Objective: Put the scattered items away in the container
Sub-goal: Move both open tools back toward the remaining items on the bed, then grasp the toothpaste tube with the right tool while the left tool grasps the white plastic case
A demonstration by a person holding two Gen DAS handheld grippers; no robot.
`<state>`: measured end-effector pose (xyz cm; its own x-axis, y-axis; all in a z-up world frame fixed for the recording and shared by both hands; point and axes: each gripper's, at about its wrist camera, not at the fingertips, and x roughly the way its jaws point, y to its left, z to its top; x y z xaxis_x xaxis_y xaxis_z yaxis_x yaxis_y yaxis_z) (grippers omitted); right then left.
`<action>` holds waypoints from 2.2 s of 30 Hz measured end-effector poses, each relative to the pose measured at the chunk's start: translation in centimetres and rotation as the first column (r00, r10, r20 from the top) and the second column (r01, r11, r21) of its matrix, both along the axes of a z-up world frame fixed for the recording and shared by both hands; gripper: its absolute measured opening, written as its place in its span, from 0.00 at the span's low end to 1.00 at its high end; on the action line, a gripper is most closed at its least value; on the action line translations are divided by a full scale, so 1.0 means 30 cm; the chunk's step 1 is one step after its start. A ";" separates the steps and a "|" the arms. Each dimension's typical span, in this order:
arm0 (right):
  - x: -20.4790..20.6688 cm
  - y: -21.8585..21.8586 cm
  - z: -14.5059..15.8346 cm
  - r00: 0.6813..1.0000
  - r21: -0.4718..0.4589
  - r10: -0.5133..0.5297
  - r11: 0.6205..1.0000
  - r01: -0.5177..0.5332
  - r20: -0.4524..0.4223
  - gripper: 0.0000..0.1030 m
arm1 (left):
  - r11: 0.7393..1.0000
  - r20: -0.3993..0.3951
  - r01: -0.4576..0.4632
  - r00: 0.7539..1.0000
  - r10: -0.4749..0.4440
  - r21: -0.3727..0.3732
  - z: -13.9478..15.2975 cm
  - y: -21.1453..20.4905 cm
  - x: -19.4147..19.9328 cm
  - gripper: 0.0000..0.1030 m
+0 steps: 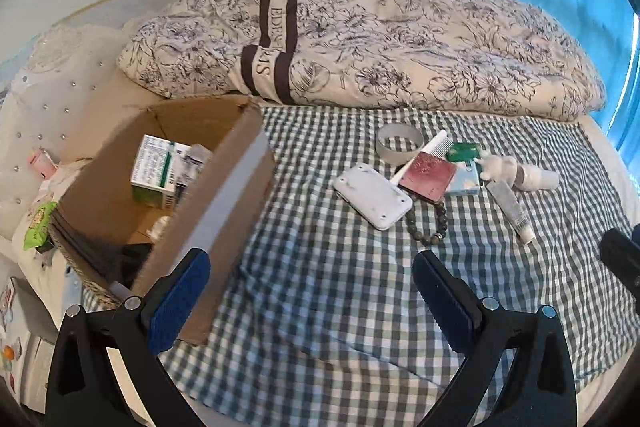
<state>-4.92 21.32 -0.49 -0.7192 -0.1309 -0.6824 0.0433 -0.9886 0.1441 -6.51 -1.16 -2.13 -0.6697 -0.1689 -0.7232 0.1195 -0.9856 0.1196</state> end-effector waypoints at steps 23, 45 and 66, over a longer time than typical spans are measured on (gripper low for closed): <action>-0.311 0.128 -0.312 0.987 0.018 -0.012 1.000 0.009 0.160 0.87 | 0.998 0.115 0.067 0.991 -0.067 0.001 -0.261 0.129 -0.317 1.00; -0.526 0.118 -0.494 0.969 0.063 -0.049 0.997 0.035 0.244 0.22 | 0.999 0.192 0.025 0.981 -0.029 0.022 -0.424 0.110 -0.547 1.00; -0.465 0.149 -0.451 0.977 0.013 -0.034 0.999 0.032 0.209 0.22 | 0.986 0.327 -0.068 0.945 0.014 0.154 -0.478 0.100 -0.607 0.70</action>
<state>-18.87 25.77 -14.02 -0.5642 -0.1023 -0.8193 -0.0190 -0.9904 0.1367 -24.73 1.85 -16.48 -0.3895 -0.0545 -0.9194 0.1417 -0.9899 -0.0014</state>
